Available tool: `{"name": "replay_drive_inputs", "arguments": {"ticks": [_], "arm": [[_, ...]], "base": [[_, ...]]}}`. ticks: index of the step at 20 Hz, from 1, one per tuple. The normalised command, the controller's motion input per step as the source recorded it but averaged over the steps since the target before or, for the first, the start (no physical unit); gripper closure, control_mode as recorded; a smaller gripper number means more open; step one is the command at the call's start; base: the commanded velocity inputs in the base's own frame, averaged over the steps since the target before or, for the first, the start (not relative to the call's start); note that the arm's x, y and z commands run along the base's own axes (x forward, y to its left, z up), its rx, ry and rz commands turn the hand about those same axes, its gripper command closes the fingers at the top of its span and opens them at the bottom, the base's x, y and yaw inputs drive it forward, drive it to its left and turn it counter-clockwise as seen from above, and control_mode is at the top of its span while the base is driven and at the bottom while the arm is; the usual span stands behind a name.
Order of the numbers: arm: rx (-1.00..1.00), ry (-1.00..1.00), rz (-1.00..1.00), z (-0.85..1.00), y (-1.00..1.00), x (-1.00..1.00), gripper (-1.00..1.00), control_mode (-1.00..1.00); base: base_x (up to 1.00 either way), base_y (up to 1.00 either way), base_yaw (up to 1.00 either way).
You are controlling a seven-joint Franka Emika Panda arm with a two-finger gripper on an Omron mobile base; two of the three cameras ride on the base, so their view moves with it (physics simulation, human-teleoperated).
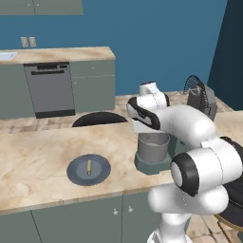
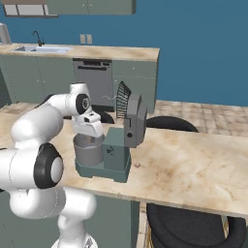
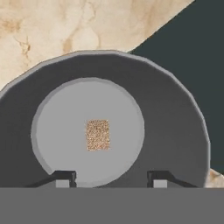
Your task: Add butter and sugar cubes to the stand mixer bowl and then turn on the stand mixer to begin making frosting.
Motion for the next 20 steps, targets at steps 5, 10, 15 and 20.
{"name": "replay_drive_inputs", "arguments": {"ticks": [5, 10, 15, 20], "arm": [[0.00, -0.10, -0.02, 0.60, 0.00, -0.34, -1.00, -1.00], [0.00, -0.14, 0.00, 0.96, -0.01, -0.93, -1.00, -1.00], [0.03, -0.15, 0.08, 0.84, -0.38, -1.00, -1.00, -1.00], [0.19, -0.15, 0.31, 0.45, -0.78, -0.99, -1.00, -1.00]], "base": [[0.00, 0.00, 0.00], [0.00, 0.00, 0.00], [0.00, 0.00, 0.00], [0.00, 0.00, 0.00]]}}
